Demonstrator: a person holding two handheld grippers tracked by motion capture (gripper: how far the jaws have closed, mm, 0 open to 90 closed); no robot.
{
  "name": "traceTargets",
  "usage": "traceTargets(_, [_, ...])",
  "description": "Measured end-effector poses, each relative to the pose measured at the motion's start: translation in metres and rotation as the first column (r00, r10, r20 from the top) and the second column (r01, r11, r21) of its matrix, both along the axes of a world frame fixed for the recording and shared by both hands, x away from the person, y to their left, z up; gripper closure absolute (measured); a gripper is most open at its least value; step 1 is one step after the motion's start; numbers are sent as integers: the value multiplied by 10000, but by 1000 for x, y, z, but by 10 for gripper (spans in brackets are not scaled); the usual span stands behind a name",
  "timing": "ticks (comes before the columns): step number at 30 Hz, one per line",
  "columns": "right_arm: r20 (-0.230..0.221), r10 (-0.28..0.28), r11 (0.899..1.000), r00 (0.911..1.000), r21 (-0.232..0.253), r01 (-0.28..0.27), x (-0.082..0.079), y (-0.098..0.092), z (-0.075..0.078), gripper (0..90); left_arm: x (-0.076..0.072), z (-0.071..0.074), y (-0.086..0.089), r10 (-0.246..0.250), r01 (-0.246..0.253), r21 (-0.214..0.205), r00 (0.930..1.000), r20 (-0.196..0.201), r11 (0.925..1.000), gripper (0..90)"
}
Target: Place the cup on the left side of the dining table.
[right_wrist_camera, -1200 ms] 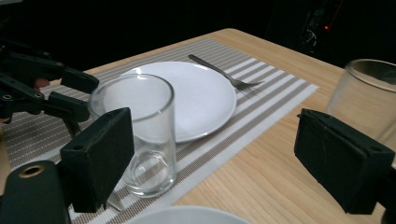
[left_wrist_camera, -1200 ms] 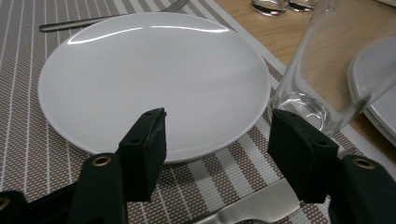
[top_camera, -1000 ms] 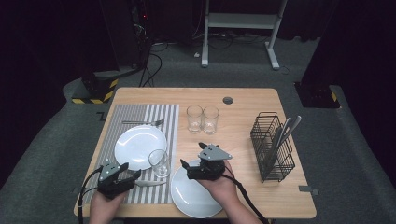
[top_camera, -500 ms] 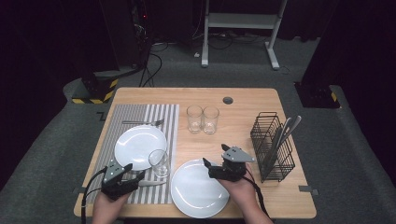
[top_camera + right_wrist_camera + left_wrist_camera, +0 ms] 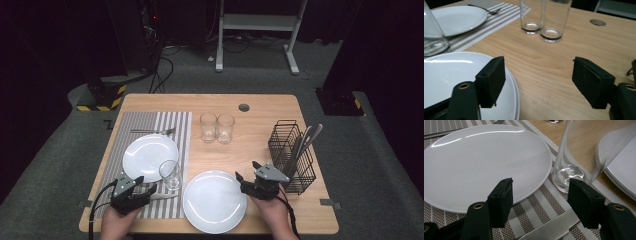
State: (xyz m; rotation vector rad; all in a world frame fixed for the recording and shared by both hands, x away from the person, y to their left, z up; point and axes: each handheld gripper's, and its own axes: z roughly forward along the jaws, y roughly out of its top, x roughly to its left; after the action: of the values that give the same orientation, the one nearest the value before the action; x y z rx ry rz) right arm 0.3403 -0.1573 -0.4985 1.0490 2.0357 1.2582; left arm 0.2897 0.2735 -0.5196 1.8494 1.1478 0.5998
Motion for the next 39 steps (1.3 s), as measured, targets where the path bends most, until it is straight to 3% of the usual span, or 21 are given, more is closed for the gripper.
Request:
traceTargets(10, [-435, -399, 9986, 9983, -366, 383, -4, -8, -20, 341, 0, -4, -2, -148, 148, 44, 9999, 67, 9999, 372])
traceTargets(14, [-647, -843, 9946, 9943, -663, 800, -4, -10, -33, 363, 1, -5, -1, -139, 139, 65, 9999, 20, 9999, 372])
traceTargets(15, [-773, -1016, 9925, 9918, -757, 958, -3, -11, -33, 368, 1, -6, -1, -140, 140, 72, 9999, -6, 9999, 372])
traceTargets(17, [-571, -1291, 9892, 9900, -773, 1245, -4, -13, -33, 391, 2, -7, 0, -130, 130, 97, 9999, -53, 9999, 372])
traceTargets(20, [-793, -1600, 9850, 9839, -780, 1539, -2, -14, -33, 417, 2, -7, 1, -113, 113, 99, 9999, -50, 9999, 372])
traceTargets(39, [-759, -1714, 9812, 9823, -1028, 1632, -4, -11, -34, 425, 0, -6, 2, -90, 90, 52, 10000, -23, 9999, 372])
